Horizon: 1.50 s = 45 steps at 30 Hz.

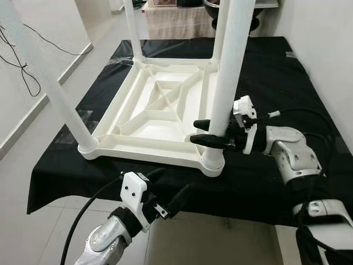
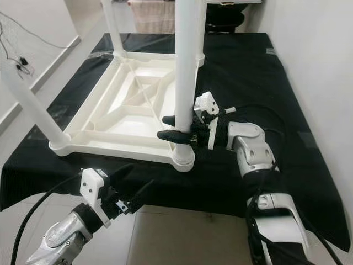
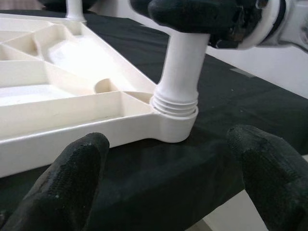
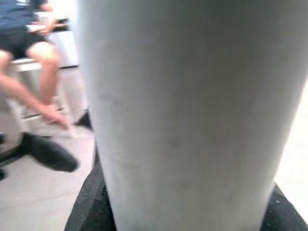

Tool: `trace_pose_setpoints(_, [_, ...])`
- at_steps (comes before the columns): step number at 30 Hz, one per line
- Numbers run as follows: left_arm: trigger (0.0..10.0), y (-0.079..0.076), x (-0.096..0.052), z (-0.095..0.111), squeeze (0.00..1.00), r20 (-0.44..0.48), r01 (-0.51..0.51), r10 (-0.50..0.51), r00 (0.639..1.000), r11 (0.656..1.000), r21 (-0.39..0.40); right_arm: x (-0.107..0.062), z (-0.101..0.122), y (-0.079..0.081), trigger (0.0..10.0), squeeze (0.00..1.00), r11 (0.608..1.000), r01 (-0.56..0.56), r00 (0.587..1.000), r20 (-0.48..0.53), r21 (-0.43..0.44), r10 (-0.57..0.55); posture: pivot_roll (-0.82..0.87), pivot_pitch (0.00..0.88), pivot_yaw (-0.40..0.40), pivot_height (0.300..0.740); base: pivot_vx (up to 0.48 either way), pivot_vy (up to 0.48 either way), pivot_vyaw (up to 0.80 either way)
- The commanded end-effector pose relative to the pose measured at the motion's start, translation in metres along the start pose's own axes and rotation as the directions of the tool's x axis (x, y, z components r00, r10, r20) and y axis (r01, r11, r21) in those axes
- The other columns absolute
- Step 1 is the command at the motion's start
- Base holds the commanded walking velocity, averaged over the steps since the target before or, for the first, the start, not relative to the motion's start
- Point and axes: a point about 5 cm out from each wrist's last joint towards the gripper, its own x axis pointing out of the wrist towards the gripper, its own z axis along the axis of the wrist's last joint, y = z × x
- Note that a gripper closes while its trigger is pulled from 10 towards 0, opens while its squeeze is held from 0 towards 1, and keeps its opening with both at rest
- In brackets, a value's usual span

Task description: Building children table

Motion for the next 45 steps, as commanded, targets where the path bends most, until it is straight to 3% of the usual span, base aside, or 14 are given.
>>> trace_pose_setpoints(1, [10.0, 0.000, -0.004, -0.002, 0.00, -0.015, -0.008, 0.008, 1.000, 1.000, 0.003, -0.011, -0.023, 0.005, 0.0, 0.00, 0.979, 0.171, 0.985, -0.053, 0.112, -0.166, -0.04, 0.171, 0.012, 0.740, 0.000, 0.000, 0.00])
trace_pose_setpoints(2, [10.0, 0.002, -0.005, -0.002, 0.00, -0.017, -0.011, 0.011, 1.000, 1.000, 0.007, -0.014, -0.053, 0.019, 0.0, 0.00, 0.827, 0.554, 0.824, -0.208, 0.098, -0.528, -0.04, 0.167, 0.008, 0.740, 0.000, 0.000, 0.00])
trace_pose_setpoints(3, [10.0, 0.002, -0.005, -0.002, 0.00, -0.017, -0.011, 0.011, 1.000, 1.000, 0.007, -0.014, -0.053, 0.019, 0.0, 0.00, 0.827, 0.554, 0.824, -0.208, 0.098, -0.528, -0.04, 0.167, 0.008, 0.740, 0.000, 0.000, 0.00])
trace_pose_setpoints(4, [10.0, 0.003, -0.006, -0.002, 0.00, -0.019, -0.012, 0.013, 1.000, 1.000, 0.010, -0.021, -0.066, 0.026, 0.0, 0.00, 0.645, 0.763, 0.623, -0.290, 0.022, -0.727, -0.04, 0.167, 0.008, 0.740, 0.000, 0.000, 0.00])
trace_pose_setpoints(7, [10.0, 0.005, -0.007, -0.002, 0.00, -0.023, -0.011, 0.011, 1.000, 1.000, 0.013, -0.012, -0.077, 0.074, 0.0, 0.00, 0.567, 0.822, 0.544, -0.357, 0.045, -0.760, -0.05, 0.163, 0.029, 0.740, 0.000, 0.000, 0.00])
trace_pose_setpoints(9, [10.0, 0.006, -0.006, -0.004, 0.00, -0.026, -0.009, 0.010, 1.000, 1.000, 0.012, 0.008, -0.069, 0.090, 0.0, 0.00, 0.689, 0.723, 0.670, -0.297, 0.050, -0.681, -0.06, 0.152, 0.034, 0.740, 0.000, 0.000, 0.00])
trace_pose_setpoints(17, [10.0, 0.007, -0.003, -0.007, 0.00, -0.027, -0.021, 0.022, 0.999, 1.000, 0.016, 0.030, -0.070, 0.071, 0.0, 0.00, 0.726, 0.687, 0.702, -0.276, 0.021, -0.657, -0.04, 0.111, 0.021, 0.740, 0.000, 0.000, 0.00])
trace_pose_setpoints(18, [10.0, 0.008, -0.004, -0.007, 0.00, -0.025, -0.030, 0.030, 0.999, 0.999, 0.017, 0.035, -0.068, 0.074, 10.0, 0.00, 0.736, 0.676, 0.719, -0.265, 0.047, -0.643, -0.03, 0.103, 0.023, 0.740, 0.000, 0.000, 0.00])
trace_pose_setpoints(20, [10.0, 0.009, -0.004, -0.008, 0.00, -0.024, -0.040, 0.041, 0.999, 0.999, 0.019, 0.040, -0.063, 0.075, 10.0, 1.00, 0.766, 0.631, 0.771, -0.215, 0.127, -0.599, -0.03, 0.096, 0.022, 0.740, 0.000, 0.000, 0.00])
trace_pose_setpoints(25, [10.0, 0.009, -0.004, -0.009, 0.00, -0.027, -0.035, 0.035, 0.999, 0.999, 0.019, 0.046, -0.047, 0.075, 10.0, 1.00, 0.816, 0.549, 0.836, -0.137, 0.182, -0.532, -0.04, 0.086, 0.023, 0.740, 0.000, 0.000, 0.00])
trace_pose_setpoints(26, [10.0, 0.008, -0.003, -0.010, 0.00, -0.028, -0.029, 0.030, 0.999, 0.999, 0.017, 0.045, -0.039, 0.072, 10.0, 0.35, 0.878, 0.437, 0.899, -0.089, 0.196, -0.428, -0.03, 0.086, 0.016, 0.740, 0.000, 0.000, 0.00])
trace_pose_setpoints(29, [10.0, 0.007, -0.002, -0.010, 0.00, -0.029, -0.024, 0.025, 0.999, 1.000, 0.015, 0.045, -0.033, 0.070, 10.0, 0.35, 0.916, 0.348, 0.937, -0.052, 0.201, -0.345, -0.03, 0.085, 0.016, 0.740, 0.000, 0.000, 0.00])
trace_pose_setpoints(30, [10.0, 0.006, -0.001, -0.010, 0.00, -0.028, -0.024, 0.024, 0.999, 1.000, 0.015, 0.041, -0.028, 0.065, 10.0, 0.00, 0.948, 0.258, 0.966, -0.019, 0.184, -0.259, -0.03, 0.089, 0.015, 0.740, 0.000, 0.000, 0.00])
trace_pose_setpoints(45, [10.0, 0.002, 0.001, -0.009, 0.00, -0.015, -0.034, 0.034, 0.999, 0.999, 0.015, 0.021, 0.003, 0.010, 10.0, 0.00, 0.994, 0.001, 1.000, 0.019, 0.106, -0.003, -0.02, 0.104, 0.006, 0.740, 0.000, 0.000, 0.00])
